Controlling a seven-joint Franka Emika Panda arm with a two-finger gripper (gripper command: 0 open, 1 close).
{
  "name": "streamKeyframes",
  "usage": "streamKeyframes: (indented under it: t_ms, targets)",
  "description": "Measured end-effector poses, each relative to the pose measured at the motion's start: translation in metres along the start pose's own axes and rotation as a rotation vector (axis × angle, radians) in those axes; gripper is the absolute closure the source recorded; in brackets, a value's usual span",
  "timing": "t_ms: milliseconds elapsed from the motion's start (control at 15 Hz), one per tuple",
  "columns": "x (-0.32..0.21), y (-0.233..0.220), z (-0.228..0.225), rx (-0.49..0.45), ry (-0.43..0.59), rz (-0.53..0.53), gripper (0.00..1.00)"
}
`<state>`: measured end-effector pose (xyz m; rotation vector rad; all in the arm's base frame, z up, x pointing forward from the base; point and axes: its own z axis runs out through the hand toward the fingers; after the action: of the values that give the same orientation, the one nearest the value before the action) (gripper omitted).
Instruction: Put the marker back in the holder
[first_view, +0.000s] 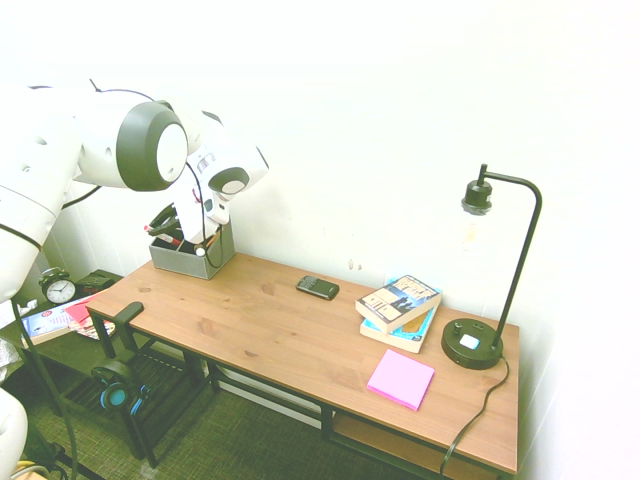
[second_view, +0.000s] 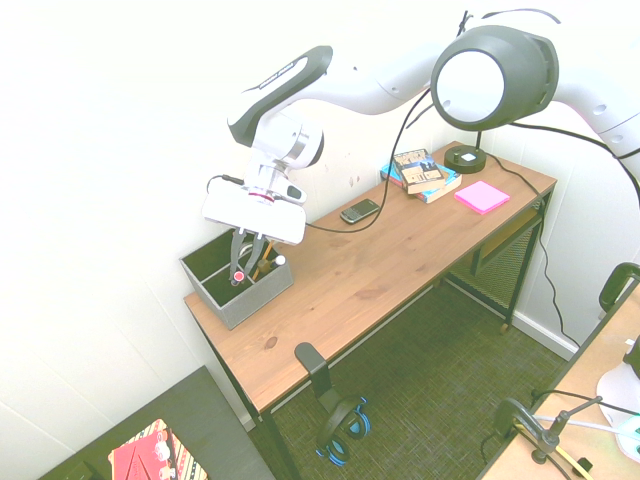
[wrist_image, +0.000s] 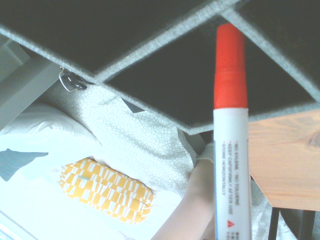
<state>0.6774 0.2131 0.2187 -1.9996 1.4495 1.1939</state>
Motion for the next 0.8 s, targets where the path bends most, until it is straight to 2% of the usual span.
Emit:
streamKeyframes:
  t_ms: [467,600,800]
  targets:
    - [-0.007,-0.003,-0.005,0.005,0.015,-0.024,0.0]
    - [-0.036,0.006,-0.026,-0.028,0.083,-0.09,0.0]
    - [-0.074,0.052,-0.08,-0.105,0.253,-0.155,0.0]
